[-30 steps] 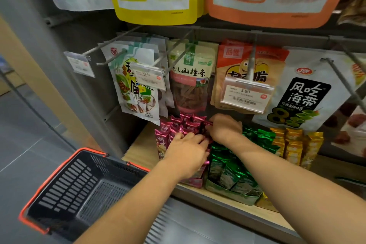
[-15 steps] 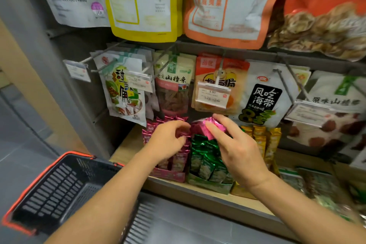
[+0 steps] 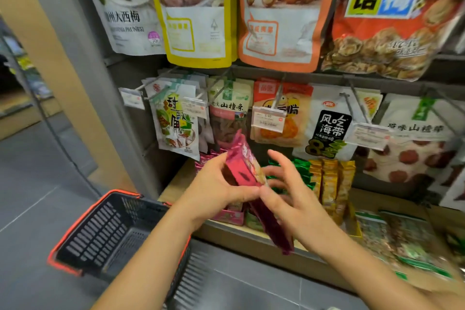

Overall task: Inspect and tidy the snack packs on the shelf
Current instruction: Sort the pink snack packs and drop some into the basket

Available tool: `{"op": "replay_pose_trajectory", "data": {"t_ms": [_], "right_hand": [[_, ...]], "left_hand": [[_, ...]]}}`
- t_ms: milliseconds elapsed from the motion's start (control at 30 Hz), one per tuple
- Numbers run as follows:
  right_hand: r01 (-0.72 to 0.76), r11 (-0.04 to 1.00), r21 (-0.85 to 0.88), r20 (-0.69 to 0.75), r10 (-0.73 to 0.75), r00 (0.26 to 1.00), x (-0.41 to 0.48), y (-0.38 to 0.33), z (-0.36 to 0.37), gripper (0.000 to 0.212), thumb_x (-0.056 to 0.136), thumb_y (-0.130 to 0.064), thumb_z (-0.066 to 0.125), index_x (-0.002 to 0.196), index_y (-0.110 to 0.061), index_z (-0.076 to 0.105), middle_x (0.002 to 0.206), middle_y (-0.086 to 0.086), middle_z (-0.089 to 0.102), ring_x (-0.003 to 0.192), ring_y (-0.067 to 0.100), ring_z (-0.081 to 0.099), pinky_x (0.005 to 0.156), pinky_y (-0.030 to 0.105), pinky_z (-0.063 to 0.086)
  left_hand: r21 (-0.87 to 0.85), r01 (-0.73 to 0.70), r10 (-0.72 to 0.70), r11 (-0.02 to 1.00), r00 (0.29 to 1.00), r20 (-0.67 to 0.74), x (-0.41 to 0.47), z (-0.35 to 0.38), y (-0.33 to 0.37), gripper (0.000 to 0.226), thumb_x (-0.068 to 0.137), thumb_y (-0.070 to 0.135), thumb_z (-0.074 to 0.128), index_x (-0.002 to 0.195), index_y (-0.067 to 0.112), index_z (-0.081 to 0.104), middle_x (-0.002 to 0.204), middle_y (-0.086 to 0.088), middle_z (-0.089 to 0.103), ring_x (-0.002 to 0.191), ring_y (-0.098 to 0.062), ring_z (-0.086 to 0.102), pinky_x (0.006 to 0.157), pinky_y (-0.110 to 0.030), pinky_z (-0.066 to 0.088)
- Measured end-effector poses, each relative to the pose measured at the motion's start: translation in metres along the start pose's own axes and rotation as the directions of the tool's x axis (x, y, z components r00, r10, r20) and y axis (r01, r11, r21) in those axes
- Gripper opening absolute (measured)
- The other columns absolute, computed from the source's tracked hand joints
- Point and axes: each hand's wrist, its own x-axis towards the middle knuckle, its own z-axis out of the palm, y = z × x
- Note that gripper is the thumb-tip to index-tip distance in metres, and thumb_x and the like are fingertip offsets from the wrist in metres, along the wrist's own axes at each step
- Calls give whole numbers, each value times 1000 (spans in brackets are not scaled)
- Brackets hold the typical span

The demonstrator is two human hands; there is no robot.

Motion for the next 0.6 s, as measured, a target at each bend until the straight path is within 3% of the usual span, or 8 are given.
{"op": "replay_pose_trajectory", "data": {"t_ms": [33, 100, 167, 233, 300, 367, 467, 600], "right_hand": [[-49, 998, 25, 94, 47, 995, 0, 4, 4, 69, 87, -63, 51, 147, -45, 21, 123, -33, 54, 115, -8, 53, 98, 21, 44], [-72, 997, 26, 198, 66, 978, 0, 8, 10, 61, 86, -58, 52, 142, -45, 32, 117, -25, 62, 105, -4, 61, 96, 31, 50], [-45, 998, 42, 198, 35, 980, 1, 8, 14, 32, 90, -53, 56, 121, -48, 51, 93, -12, 69, 79, 8, 66, 75, 36, 56], [-23, 999, 41, 169, 16, 985, 1, 7, 16, 10, 91, -50, 57, 100, -47, 55, 75, -7, 65, 64, 9, 61, 61, 33, 51], [1, 1000, 21, 169, -5, 986, 1, 5, 17, 9, 90, -51, 56, 93, -43, 54, 69, -5, 62, 59, 8, 58, 57, 29, 48], [2, 1000, 29, 177, -7, 984, 1, 4, 19, 12, 89, -52, 55, 92, -40, 54, 68, -5, 61, 58, 9, 58, 57, 28, 48], [-7, 999, 39, 183, 0, 983, 2, 4, 22, 12, 88, -51, 55, 89, -39, 54, 68, -6, 60, 59, 10, 58, 58, 30, 49], [-27, 999, 31, 183, 20, 983, 5, 4, 22, 17, 87, -52, 57, 93, -36, 56, 71, -5, 62, 62, 12, 59, 62, 38, 52]], "left_hand": [[-60, 7, -10, 998, 999, -46, -2, -1, -2, 44, 63, 6, 86, 103, 4, 67, 94, -9, 76, 90, -24, 72, 82, -36, 57], [-147, -1, -11, 989, 997, -81, -5, -4, -5, 48, 57, 13, 87, 100, 3, 67, 95, -15, 74, 92, -31, 71, 86, -44, 56], [-208, -12, -7, 978, 996, -92, -7, -7, -6, 48, 54, 20, 87, 96, 5, 69, 96, -18, 73, 93, -37, 69, 87, -47, 56], [-274, -30, -7, 961, 991, -133, -7, -10, -6, 38, 56, 19, 86, 90, 11, 72, 93, -16, 73, 90, -34, 70, 83, -44, 57], [-405, -62, -13, 912, 983, -181, -6, -15, -5, 22, 63, 17, 82, 84, 16, 75, 86, -9, 73, 79, -22, 70, 71, -32, 58], [-471, -81, -26, 879, 976, -216, -5, -19, -1, 20, 68, 27, 77, 85, 17, 75, 83, -6, 72, 75, -16, 69, 66, -26, 57], [-467, -79, -53, 881, 964, -262, -6, -22, 0, 30, 68, 44, 74, 83, 19, 77, 82, -3, 72, 75, -12, 68, 64, -23, 55], [-449, -92, -54, 889, 952, -302, -7, -19, 0, 23, 78, 42, 68, 81, 21, 76, 80, 0, 72, 75, -9, 68, 65, -22, 56]]}}
